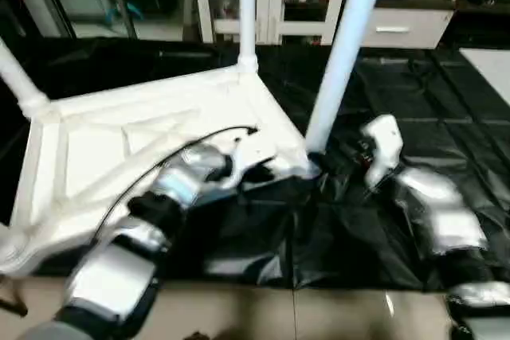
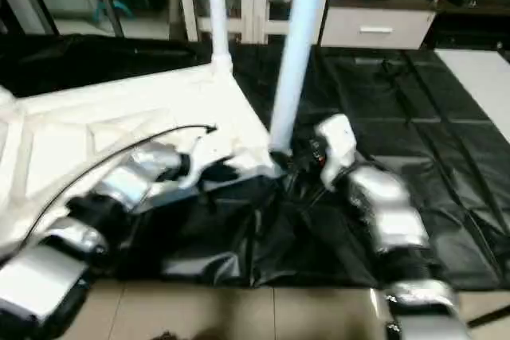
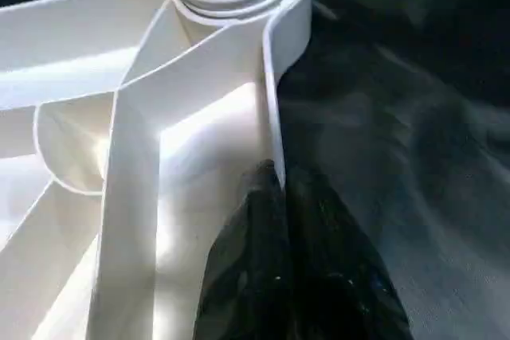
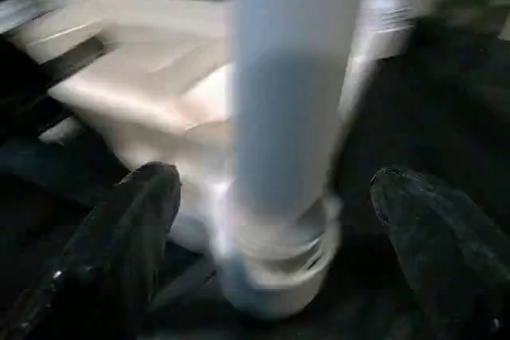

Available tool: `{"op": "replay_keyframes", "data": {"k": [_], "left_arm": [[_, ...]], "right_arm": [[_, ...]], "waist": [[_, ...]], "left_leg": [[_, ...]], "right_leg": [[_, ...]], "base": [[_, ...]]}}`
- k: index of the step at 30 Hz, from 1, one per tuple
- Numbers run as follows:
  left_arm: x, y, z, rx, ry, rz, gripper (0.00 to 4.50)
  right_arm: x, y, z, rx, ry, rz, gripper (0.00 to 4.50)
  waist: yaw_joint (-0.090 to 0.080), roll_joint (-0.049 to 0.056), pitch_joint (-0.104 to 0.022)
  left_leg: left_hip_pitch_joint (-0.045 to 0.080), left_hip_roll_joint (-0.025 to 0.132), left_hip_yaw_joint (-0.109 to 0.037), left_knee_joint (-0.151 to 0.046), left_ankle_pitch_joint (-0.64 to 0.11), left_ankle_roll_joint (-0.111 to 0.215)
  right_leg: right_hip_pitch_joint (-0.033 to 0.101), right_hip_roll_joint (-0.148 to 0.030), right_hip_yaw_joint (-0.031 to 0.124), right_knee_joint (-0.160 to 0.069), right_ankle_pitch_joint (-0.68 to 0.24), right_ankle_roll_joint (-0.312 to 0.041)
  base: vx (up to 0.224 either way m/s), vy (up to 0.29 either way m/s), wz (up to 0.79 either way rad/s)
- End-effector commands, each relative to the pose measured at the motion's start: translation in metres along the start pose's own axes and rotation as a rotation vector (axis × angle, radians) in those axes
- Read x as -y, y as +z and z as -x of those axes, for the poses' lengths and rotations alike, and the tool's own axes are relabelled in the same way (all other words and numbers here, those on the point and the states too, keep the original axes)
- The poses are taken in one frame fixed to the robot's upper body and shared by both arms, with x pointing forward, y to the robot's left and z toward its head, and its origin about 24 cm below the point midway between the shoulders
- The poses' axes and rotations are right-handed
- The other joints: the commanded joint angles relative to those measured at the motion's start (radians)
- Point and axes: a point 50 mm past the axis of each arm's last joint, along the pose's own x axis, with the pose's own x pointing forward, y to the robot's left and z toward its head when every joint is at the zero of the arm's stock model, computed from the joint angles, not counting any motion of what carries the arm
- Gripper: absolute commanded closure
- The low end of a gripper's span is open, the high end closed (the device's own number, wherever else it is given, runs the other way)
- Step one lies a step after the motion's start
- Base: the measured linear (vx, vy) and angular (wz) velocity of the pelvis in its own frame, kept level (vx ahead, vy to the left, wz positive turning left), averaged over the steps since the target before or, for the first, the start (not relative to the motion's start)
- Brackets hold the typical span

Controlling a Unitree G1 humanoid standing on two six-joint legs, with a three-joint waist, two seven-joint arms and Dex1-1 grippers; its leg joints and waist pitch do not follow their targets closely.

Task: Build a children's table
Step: Rotate leg to tighten

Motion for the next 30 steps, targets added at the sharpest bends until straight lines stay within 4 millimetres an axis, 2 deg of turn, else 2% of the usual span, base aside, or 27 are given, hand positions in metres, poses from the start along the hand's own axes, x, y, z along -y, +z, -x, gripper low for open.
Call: {"op": "replay_keyframes", "data": {"k": [1, 2, 3, 5, 7, 9, 10, 14, 17, 18, 22, 23, 26, 30], "left_arm": [[0.018, -0.012, -0.006, -0.070, -0.162, -0.014, 4.50], [0.024, -0.014, -0.002, -0.068, -0.249, -0.021, 4.50], [0.027, -0.015, 0.000, -0.072, -0.285, -0.017, 4.50], [0.032, -0.015, 0.003, -0.071, -0.341, -0.023, 4.50], [0.032, -0.015, 0.003, -0.072, -0.345, -0.022, 4.50], [0.033, -0.015, 0.004, -0.078, -0.361, -0.031, 4.50], [0.033, -0.014, 0.004, -0.085, -0.369, -0.037, 4.50], [0.032, -0.010, 0.003, -0.095, -0.371, -0.053, 4.50], [0.032, -0.009, 0.002, -0.100, -0.372, -0.058, 4.50], [0.032, -0.008, 0.002, -0.101, -0.372, -0.060, 4.50], [0.032, -0.008, 0.000, -0.102, -0.371, -0.063, 4.50], [0.032, -0.008, 0.000, -0.102, -0.371, -0.064, 4.50], [0.032, -0.008, -0.001, -0.105, -0.371, -0.065, 4.50], [0.034, -0.009, -0.004, -0.106, -0.372, -0.064, 4.50]], "right_arm": [[-0.005, 0.003, 0.001, -0.028, 0.107, 0.007, 0.05], [-0.004, 0.003, 0.005, -0.055, 0.150, 0.002, 0.05], [-0.004, 0.004, 0.006, -0.059, 0.166, 0.000, 0.05], [-0.007, 0.008, 0.007, -0.069, 0.221, -0.016, 0.05], [-0.008, 0.008, 0.006, -0.074, 0.237, -0.015, 0.05], [-0.012, 0.009, 0.002, -0.102, 0.286, 0.001, 0.05], [-0.013, 0.007, -0.003, -0.128, 0.293, 0.031, 0.05], [-0.017, 0.001, -0.015, -0.209, 0.341, 0.101, 0.05], [-0.017, 0.000, -0.017, -0.226, 0.341, 0.107, 0.05], [-0.016, 0.000, -0.018, -0.233, 0.335, 0.112, 0.21], [-0.015, 0.000, -0.019, -0.241, 0.324, 0.123, 0.51], [-0.015, 0.000, -0.019, -0.243, 0.323, 0.126, 0.72], [-0.015, -0.001, -0.019, -0.248, 0.324, 0.132, 0.97], [-0.013, -0.002, -0.015, -0.245, 0.322, 0.129, 1.31]], "waist": [[0.008, -0.012, -0.061], [0.009, -0.011, -0.060], [0.008, -0.013, -0.059], [0.012, -0.008, -0.060], [0.016, -0.006, -0.060], [0.028, -0.012, -0.063], [0.030, -0.009, -0.064], [0.030, -0.003, -0.065], [0.029, -0.001, -0.066], [0.026, 0.003, -0.065], [0.023, 0.006, -0.066], [0.023, 0.011, -0.067], [0.020, 0.009, -0.066], [0.019, 0.012, -0.065]], "left_leg": [[0.006, 0.015, 0.008, -0.063, -0.212, 0.104], [0.007, 0.017, 0.008, -0.067, -0.221, 0.090], [0.008, 0.017, 0.010, -0.067, -0.225, 0.086], [0.015, 0.020, 0.011, -0.068, -0.232, 0.076], [0.015, 0.019, 0.011, -0.068, -0.225, 0.075], [0.016, 0.019, 0.011, -0.066, -0.207, 0.074], [0.015, 0.020, 0.010, -0.066, -0.198, 0.070], [0.013, 0.015, 0.010, -0.065, -0.194, 0.053], [0.011, 0.013, 0.009, -0.063, -0.187, 0.054], [0.012, 0.012, 0.010, -0.063, -0.196, 0.053], [0.013, 0.012, 0.009, -0.064, -0.215, 0.051], [0.014, 0.013, 0.009, -0.063, -0.217, 0.050], [0.013, 0.012, 0.009, -0.063, -0.219, 0.053], [0.016, 0.014, 0.009, -0.066, -0.257, 0.047]], "right_leg": [[0.061, -0.032, 0.022, -0.058, -0.120, -0.272], [0.059, -0.032, 0.023, -0.061, -0.158, -0.273], [0.057, -0.030, 0.024, -0.060, -0.166, -0.272], [0.052, -0.030, 0.026, -0.060, -0.164, -0.274], [0.051, -0.028, 0.026, -0.058, -0.151, -0.275], [0.051, -0.029, 0.026, -0.055, -0.129, -0.273], [0.050, -0.031, 0.026, -0.053, -0.119, -0.275], [0.053, -0.029, 0.025, -0.050, -0.090, -0.275], [0.056, -0.028, 0.024, -0.047, -0.061, -0.277], [0.056, -0.027, 0.024, -0.050, -0.060, -0.278], [0.058, -0.027, 0.024, -0.052, -0.079, -0.278], [0.057, -0.027, 0.024, -0.051, -0.081, -0.278], [0.058, -0.024, 0.023, -0.051, -0.071, -0.280], [0.056, -0.026, 0.024, -0.057, -0.120, -0.274]], "base": [[0.000, 0.000, 0.00], [0.000, 0.000, 0.00], [0.000, 0.000, 0.00], [0.000, 0.000, 0.00], [0.000, 0.000, 0.00], [0.000, 0.000, 0.00], [0.000, 0.000, 0.00], [0.000, 0.000, 0.00], [0.000, 0.000, 0.00], [0.000, 0.000, 0.00], [0.000, 0.000, 0.00], [0.000, 0.000, 0.00], [0.000, 0.000, 0.00], [0.000, 0.000, 0.00]]}}
